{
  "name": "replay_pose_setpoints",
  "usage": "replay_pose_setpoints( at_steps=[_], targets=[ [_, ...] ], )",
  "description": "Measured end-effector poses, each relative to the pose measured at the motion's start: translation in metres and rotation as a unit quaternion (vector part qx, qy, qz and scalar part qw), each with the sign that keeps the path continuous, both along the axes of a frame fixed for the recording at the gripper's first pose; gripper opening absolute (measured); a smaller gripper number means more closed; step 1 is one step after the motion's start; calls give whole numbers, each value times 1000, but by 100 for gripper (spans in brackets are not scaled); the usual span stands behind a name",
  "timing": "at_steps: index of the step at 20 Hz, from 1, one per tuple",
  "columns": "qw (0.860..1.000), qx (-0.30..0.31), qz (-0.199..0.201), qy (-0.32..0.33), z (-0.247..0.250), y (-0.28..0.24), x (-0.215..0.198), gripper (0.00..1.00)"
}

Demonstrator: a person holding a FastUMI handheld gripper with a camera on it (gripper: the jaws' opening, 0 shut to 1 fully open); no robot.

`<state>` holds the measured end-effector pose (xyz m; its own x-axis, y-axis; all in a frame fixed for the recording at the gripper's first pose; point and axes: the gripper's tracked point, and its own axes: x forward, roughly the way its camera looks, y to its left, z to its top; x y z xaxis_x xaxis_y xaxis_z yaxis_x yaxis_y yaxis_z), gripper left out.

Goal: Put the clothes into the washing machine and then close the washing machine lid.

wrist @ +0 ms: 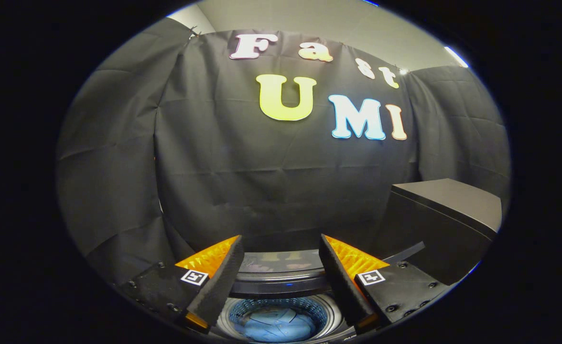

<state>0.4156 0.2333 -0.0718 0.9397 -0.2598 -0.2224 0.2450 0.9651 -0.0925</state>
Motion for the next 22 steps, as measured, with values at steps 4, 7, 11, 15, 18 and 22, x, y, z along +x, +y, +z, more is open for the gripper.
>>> replay_pose_setpoints(
  at_steps=[4,7,11,15,18,22],
  targets=[
    [999,10,4,35,-32,3,-11,98],
    [999,17,-4,48,-52,-1,-26,98],
    [997,19,-11,71,-71,-6,-41,98],
    [998,10,-11,67,-61,-7,-50,98],
    [999,4,-3,51,-40,-7,-59,98],
    [1000,-1,15,23,-4,-9,-79,98]
  ],
)
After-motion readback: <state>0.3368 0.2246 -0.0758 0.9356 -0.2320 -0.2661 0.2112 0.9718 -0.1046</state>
